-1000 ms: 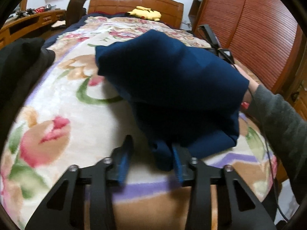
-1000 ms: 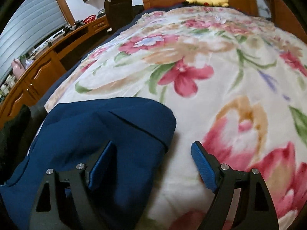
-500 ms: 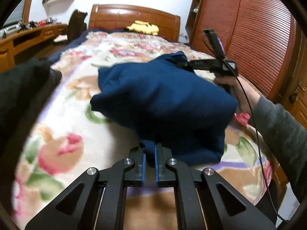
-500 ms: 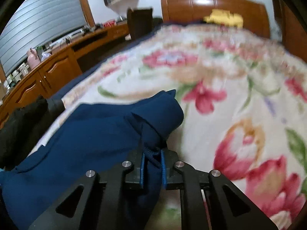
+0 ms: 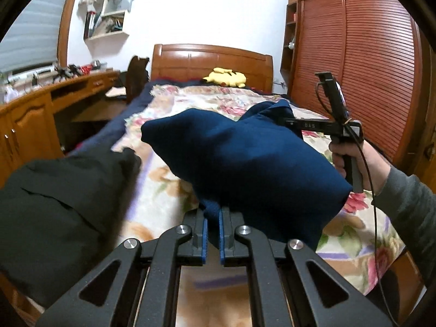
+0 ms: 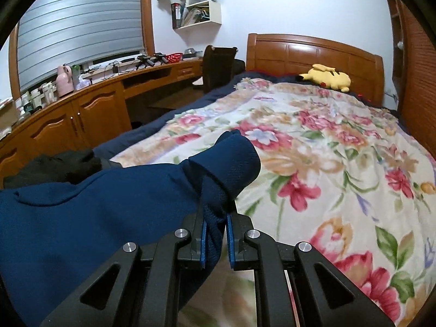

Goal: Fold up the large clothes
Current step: 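Grasp the folded jacket bundle with both grippers and lift it, then carry the bundle off the bed onto the black clothes pile, release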

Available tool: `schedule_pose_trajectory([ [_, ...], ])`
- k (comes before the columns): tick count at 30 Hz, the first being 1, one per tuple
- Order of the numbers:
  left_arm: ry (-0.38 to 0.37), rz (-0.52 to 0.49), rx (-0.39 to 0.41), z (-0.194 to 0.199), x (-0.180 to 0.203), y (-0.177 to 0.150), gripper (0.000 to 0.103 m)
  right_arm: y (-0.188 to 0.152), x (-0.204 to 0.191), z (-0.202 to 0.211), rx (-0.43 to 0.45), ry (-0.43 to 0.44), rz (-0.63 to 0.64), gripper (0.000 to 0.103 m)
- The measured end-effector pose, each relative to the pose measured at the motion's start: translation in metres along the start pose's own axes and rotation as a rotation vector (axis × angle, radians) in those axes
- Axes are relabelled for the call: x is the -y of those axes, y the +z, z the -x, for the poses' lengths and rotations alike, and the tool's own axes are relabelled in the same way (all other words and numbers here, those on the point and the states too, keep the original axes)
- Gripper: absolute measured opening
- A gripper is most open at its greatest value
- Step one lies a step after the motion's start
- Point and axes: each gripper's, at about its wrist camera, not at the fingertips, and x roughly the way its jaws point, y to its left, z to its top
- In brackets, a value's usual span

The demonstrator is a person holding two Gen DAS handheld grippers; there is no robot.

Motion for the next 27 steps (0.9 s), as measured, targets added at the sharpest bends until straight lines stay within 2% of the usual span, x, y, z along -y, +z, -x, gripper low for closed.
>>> schedule_pose_trajectory([
  [9,0.069,-0.026,0.034,0.028,-0.023,0.004,0.006,0.019,-0.031,0.01,0.025,0.007,0.059,0.011],
  [13,0.121,-0.031,0.055,0.043,-0.048,0.014,0.006,0.038,-0.053,0.006,0.05,0.012,0.091,0.011],
  [18,0.222,-0.025,0.101,0.07,-0.094,0.029,0.006,0.075,-0.103,0.008,0.113,0.041,0.147,0.011],
  [23,0.369,0.017,0.112,0.096,-0.158,0.031,0.006,0.106,-0.166,-0.007,0.165,0.099,0.182,0.011],
  [25,0.42,0.04,0.092,0.1,-0.183,0.024,0.006,0.112,-0.194,-0.02,0.174,0.132,0.189,0.011],
  [27,0.436,0.106,0.054,0.1,-0.211,0.01,0.006,0.111,-0.219,-0.037,0.157,0.173,0.189,0.012],
])
